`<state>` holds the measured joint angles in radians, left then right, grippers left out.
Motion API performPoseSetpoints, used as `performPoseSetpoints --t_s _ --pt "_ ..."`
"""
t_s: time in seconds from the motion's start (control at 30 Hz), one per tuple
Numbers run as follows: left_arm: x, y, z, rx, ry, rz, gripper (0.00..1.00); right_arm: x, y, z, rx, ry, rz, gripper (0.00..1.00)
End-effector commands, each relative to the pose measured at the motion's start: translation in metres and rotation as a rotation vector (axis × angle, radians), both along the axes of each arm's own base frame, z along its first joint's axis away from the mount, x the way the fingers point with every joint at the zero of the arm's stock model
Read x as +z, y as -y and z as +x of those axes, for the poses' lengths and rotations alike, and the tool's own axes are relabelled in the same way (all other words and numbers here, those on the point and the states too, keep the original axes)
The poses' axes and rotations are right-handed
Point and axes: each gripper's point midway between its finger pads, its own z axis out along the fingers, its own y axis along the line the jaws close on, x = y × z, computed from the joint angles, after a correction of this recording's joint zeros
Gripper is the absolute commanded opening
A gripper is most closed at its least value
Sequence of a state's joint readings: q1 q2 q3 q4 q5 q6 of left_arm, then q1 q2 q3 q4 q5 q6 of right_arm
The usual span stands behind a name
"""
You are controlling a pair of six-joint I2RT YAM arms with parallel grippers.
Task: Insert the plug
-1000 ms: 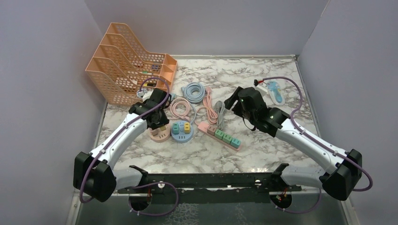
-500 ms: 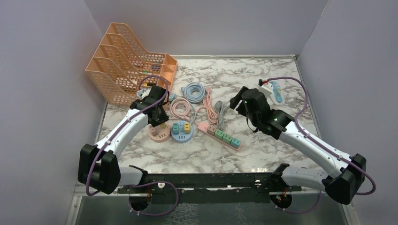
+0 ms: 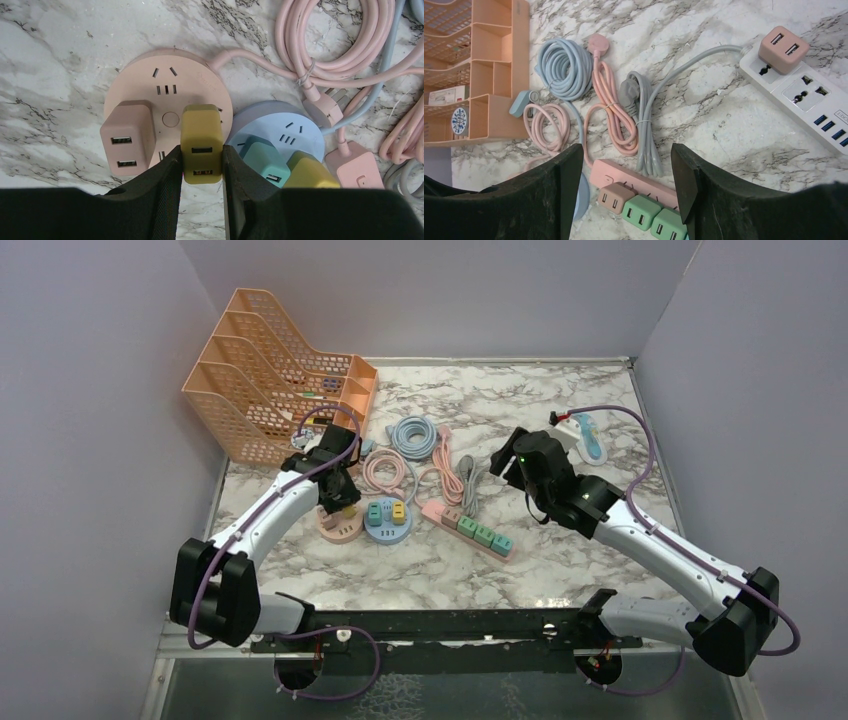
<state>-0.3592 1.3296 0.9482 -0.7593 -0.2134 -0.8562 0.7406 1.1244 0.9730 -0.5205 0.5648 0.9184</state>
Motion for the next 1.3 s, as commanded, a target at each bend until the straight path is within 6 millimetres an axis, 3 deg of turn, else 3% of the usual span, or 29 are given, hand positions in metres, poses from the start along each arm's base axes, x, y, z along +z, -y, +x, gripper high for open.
performPoseSetpoints --t_s 0.0,0.37,0.63,0.97,1.27 --pt "-0.01 0.0 -0.004 0.006 -0.035 -0.005 0.14 0.004 0.008 0.002 -0.033 0.029 -0.02 0.64" --pt "-0.026 -0.004 -0.003 0.01 -0.076 0.032 0.13 0.004 0.008 0.002 -0.037 0.029 -0.025 0.64" --pt "-0.052 -0.006 -0.009 -0.012 -0.146 0.06 0.09 0.002 0.01 0.003 -0.041 0.023 -0.037 0.64" --pt "-0.091 -0.014 -0.043 0.059 -0.203 0.054 0.0 0.001 0.014 0.004 -0.058 0.026 -0.054 0.64" --pt "-0.107 -0.007 -0.069 0.085 -0.202 0.091 0.0 -0.002 0.011 0.005 -0.058 0.015 -0.057 0.63"
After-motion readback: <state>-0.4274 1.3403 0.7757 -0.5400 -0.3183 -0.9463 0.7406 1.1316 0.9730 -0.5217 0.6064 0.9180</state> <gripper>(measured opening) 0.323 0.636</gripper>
